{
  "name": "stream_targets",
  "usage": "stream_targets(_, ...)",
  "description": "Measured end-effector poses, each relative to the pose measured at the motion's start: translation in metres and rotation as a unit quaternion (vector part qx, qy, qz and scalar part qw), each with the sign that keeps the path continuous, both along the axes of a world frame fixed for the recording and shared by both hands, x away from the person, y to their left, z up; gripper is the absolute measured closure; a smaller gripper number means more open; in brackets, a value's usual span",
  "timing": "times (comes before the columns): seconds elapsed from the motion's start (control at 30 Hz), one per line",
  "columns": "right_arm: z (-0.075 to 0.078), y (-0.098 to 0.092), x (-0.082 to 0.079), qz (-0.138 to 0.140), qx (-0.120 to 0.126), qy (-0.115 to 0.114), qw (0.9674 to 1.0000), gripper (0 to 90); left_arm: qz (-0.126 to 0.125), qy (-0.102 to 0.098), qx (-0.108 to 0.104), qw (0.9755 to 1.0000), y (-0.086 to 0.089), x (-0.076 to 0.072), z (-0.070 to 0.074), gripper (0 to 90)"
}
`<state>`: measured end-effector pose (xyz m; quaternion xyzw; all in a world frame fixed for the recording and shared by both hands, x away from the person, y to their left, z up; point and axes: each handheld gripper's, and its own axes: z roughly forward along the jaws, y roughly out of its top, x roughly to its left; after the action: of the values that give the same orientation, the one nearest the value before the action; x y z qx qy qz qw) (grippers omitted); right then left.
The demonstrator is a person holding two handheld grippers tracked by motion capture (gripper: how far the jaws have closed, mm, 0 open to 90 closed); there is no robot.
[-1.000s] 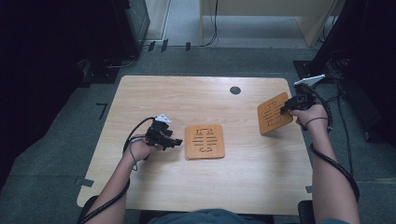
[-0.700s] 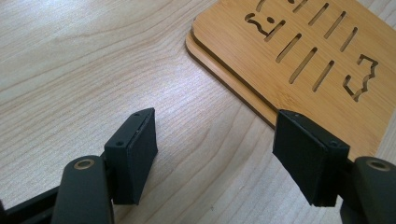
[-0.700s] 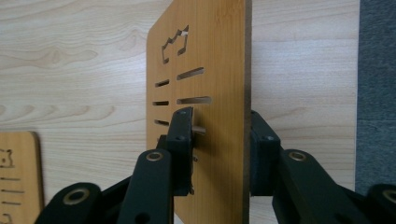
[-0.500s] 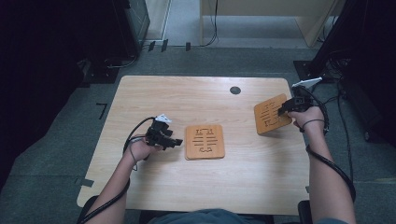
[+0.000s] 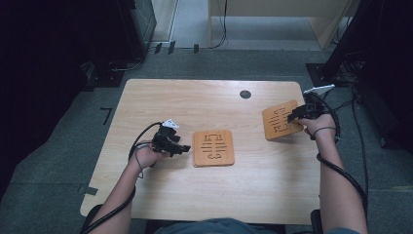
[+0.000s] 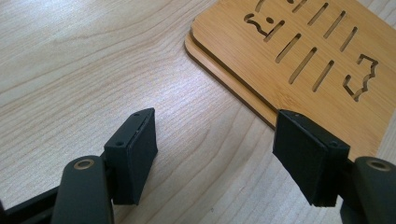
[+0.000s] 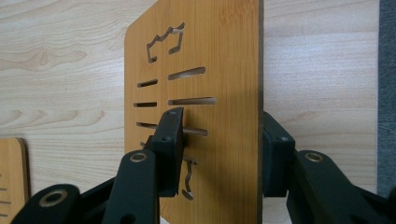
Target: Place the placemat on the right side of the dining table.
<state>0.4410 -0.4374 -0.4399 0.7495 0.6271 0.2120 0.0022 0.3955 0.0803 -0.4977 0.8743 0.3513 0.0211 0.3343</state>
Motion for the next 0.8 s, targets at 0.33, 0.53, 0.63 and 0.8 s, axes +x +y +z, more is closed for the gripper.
stream_targets(0.33,-0.008,-0.005,0.002,-0.002,0.006,-0.008,0.9999,56.4,-0.002,-0.003,0.000,1.0000,-0.001,0.001,0.000,29.4)
stream_targets(0.53,-0.016,-0.008,-0.003,-0.004,0.015,-0.020,0.9997,54.3,0.000,-0.006,0.000,1.0000,-0.001,0.001,-0.001,29.3)
stream_targets(0.63,-0.020,-0.007,-0.006,0.000,0.025,-0.027,0.9993,53.9,-0.002,-0.008,0.003,1.0000,-0.002,0.001,-0.001,29.2)
stream_targets(0.8,-0.025,-0.006,-0.006,0.006,0.036,-0.025,0.9990,52.7,-0.001,-0.008,0.002,1.0000,-0.002,0.001,-0.001,29.2)
